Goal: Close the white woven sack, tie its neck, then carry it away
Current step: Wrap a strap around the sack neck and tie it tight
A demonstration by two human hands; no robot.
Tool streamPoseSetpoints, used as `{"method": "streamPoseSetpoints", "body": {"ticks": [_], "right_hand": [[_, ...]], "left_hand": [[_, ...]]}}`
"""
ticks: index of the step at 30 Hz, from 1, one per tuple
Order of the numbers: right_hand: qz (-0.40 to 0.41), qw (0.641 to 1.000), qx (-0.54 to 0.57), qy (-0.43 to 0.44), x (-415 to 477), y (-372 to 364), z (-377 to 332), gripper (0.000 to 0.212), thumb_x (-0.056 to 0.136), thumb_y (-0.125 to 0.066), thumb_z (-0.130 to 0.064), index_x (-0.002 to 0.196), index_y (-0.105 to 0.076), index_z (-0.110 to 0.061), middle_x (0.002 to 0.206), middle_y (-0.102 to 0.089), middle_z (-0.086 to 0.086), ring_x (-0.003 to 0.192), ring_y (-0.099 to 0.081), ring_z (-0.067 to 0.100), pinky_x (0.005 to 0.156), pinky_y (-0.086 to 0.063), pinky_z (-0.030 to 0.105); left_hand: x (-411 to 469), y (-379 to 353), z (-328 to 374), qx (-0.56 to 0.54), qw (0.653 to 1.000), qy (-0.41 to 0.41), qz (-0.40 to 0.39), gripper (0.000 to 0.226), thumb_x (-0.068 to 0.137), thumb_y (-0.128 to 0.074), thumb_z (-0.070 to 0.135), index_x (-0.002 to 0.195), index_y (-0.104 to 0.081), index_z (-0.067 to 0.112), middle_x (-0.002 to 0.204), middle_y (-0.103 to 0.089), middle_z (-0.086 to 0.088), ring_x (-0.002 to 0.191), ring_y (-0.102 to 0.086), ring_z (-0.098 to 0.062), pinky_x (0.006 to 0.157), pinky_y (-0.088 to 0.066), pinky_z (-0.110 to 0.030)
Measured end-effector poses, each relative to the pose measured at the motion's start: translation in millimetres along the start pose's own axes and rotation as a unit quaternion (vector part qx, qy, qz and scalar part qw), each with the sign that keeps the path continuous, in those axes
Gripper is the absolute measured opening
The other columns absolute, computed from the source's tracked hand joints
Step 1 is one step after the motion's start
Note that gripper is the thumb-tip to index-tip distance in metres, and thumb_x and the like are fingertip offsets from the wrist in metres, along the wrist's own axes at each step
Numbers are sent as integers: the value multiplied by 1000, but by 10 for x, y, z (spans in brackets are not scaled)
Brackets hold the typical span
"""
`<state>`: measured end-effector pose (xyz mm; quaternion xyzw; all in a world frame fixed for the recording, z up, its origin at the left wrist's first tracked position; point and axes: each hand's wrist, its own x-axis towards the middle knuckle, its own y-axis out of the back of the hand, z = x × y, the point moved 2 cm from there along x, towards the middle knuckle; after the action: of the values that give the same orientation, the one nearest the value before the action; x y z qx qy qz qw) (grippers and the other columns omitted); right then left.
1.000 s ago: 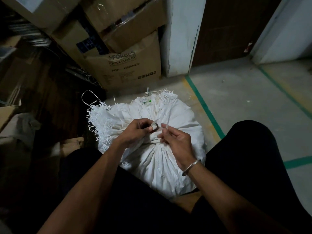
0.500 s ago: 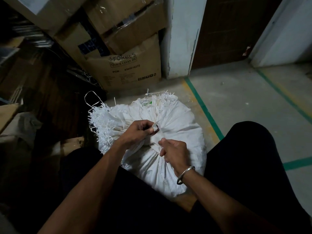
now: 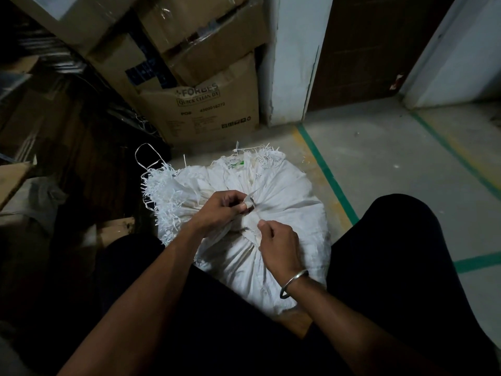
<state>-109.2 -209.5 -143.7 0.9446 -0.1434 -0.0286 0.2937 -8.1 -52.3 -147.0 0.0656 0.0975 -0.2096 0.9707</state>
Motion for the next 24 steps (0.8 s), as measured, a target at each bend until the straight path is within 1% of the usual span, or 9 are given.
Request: {"method": "streamPoseSetpoints", "body": {"ticks": [2,4,6,9,11,13,16,20,24], "right_hand": [[-12,1000,2,-12,-17,-12,-11,53,96,-30,-45,80,-70,-15,79,-74,3,75,-69,25,74,-53,41],[-31,999,-12,5,-67,-22,-45,51,96,-29,-40,88,-73,-16,82,-75,3,84,-69,26,80,-52,39],[-54,999,-2,-1,-106,-15,-61,46,101,-32,-34,87,-72,-18,73,-73,1,79,-69,23,78,-52,37],[-97,984,135,-70,-127,-23,-59,38,106,-39,-21,86,-70,-12,57,-65,0,54,-61,14,63,-52,36],[-117,966,201,-112,-130,-24,-62,38,107,-39,-17,87,-69,-6,56,-62,1,47,-56,12,57,-50,34],[-121,957,228,-132,-120,-28,-49,38,107,-38,-16,87,-68,-5,55,-61,3,47,-57,13,58,-49,34],[-122,948,249,-158,-105,-43,-37,37,107,-39,-16,88,-68,-4,56,-61,6,48,-57,16,58,-49,34],[-126,938,266,-181,-84,-51,-33,37,107,-40,-17,89,-69,-1,56,-60,7,49,-55,18,55,-47,30],[-137,932,274,-195,-85,-41,-43,37,107,-40,-17,90,-69,1,57,-59,8,49,-54,18,53,-46,28]], "left_hand": [[-4,-1,1,-2,1000,0,7,15,98,-60,-2,108,-71,-3,109,-74,-23,101,-69,-23,102,-52,-38],[-4,0,-1,0,1000,-3,6,16,98,-60,-3,110,-69,-6,113,-71,-28,102,-69,-24,102,-53,-38],[-2,3,-3,6,1000,-7,0,17,98,-59,-3,111,-69,-6,115,-70,-28,103,-68,-23,102,-53,-37],[-4,14,-2,17,1000,-11,1,17,99,-59,-3,112,-70,-5,115,-72,-25,101,-68,-21,94,-55,-29],[-4,17,-2,15,1000,-12,0,17,98,-59,-2,111,-70,-3,115,-73,-23,100,-68,-21,91,-55,-27],[1,16,-5,14,1000,-11,-4,17,98,-60,-2,110,-71,-1,115,-73,-22,100,-68,-19,92,-54,-28],[-6,14,-2,8,1000,-11,-6,17,98,-59,-3,111,-70,-5,116,-72,-25,100,-68,-20,96,-55,-31],[-13,-7,-5,1,1000,-11,1,18,99,-56,-7,113,-66,-11,119,-69,-30,101,-68,-19,92,-55,-24],[-26,-6,11,11,1000,-14,-6,19,99,-56,-7,114,-66,-10,119,-70,-26,102,-68,-17,89,-55,-22]]}}
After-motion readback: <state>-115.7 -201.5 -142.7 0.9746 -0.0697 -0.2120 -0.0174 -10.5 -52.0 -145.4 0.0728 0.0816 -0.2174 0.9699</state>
